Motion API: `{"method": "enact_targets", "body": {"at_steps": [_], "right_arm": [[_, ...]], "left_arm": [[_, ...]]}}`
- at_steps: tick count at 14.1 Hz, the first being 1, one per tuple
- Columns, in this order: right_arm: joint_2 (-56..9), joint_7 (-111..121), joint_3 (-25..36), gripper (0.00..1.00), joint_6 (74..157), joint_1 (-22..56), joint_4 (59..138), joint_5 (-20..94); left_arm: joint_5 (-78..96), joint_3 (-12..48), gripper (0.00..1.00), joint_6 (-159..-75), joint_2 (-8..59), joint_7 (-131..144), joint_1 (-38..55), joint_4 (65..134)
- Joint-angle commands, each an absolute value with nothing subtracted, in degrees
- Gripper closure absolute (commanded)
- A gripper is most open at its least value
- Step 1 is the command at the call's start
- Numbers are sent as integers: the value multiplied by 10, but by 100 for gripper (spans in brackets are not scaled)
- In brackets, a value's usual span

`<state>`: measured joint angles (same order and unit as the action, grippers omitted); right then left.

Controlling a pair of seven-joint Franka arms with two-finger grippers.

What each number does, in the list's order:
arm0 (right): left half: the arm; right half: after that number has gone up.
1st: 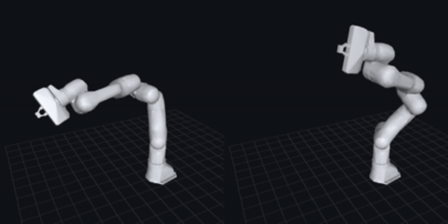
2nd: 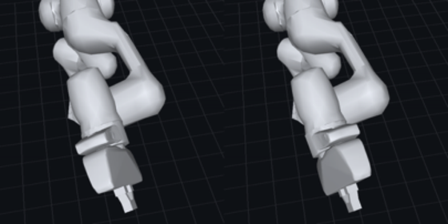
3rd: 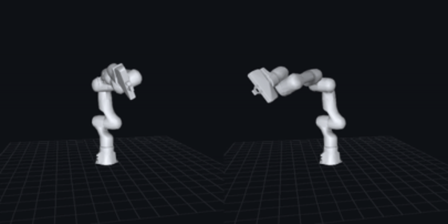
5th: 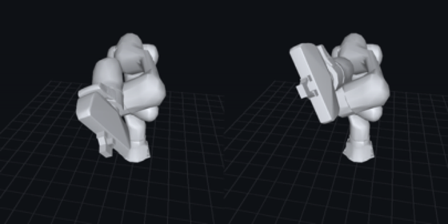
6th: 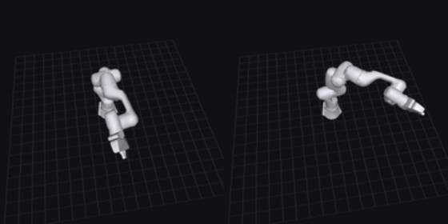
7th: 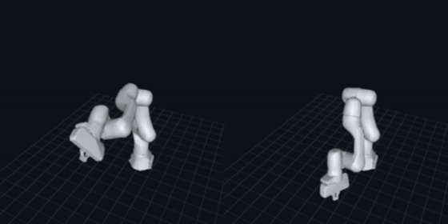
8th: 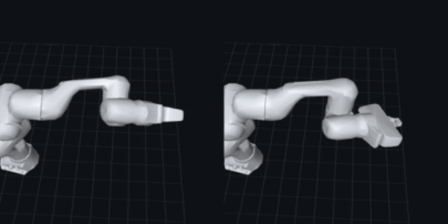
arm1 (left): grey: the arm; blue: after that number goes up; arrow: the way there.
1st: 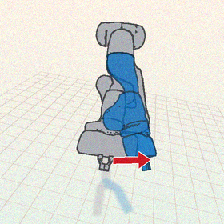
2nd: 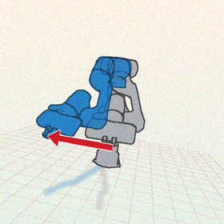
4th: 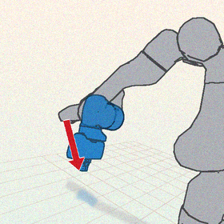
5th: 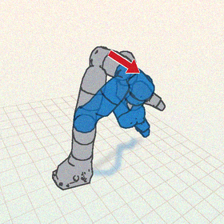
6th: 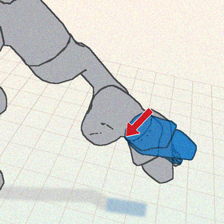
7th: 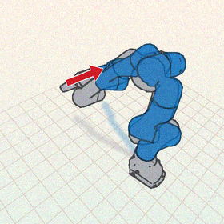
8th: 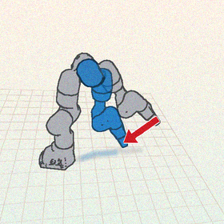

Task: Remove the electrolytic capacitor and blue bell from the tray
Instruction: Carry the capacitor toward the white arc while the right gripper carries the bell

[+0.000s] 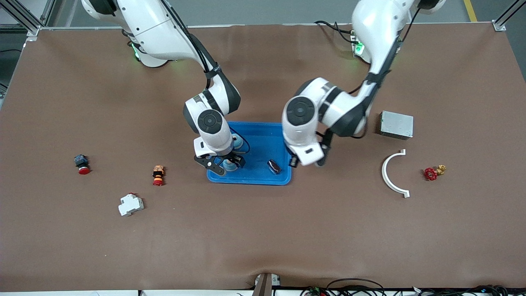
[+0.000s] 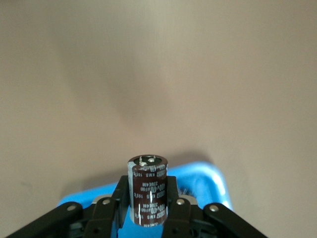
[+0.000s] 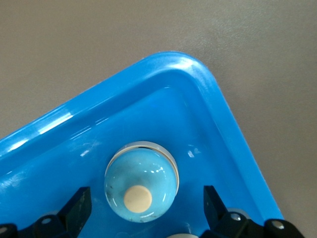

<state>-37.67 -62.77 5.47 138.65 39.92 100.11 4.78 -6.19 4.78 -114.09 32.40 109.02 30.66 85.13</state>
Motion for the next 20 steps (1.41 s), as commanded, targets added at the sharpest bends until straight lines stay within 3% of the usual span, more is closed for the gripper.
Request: {"method": "enact_targets", "body": {"at_steps": [1,2,6,8,9,11,14,20], "right_arm": [[-387,-637,61,0,1384,405,986,47],[-388,-636,60,0,1384,404,986,47],[-389,-635,60,34,1392,405,986,46],[-392,-636,60,40,1407,405,986,47],[-395,-636,60,53,1411,406,986,47],[-395,-637,60,98,1410,410,986,47],[-390,-631,60,100,1394,410,974,48],[-366,-558,64,100,1222,376,898,48]], "left_arm": [[-71,52,100,-1116,277,1042,257,889],[-71,53,100,-1116,261,1012,238,914],[-71,52,100,-1119,204,874,160,1011],[-72,52,100,-1120,203,835,135,1021],[-72,51,100,-1120,203,813,127,1030],[-94,52,100,-1121,202,779,107,1048],[-128,52,100,-1124,198,771,103,1070],[-128,55,100,-1123,184,725,82,1102]]}}
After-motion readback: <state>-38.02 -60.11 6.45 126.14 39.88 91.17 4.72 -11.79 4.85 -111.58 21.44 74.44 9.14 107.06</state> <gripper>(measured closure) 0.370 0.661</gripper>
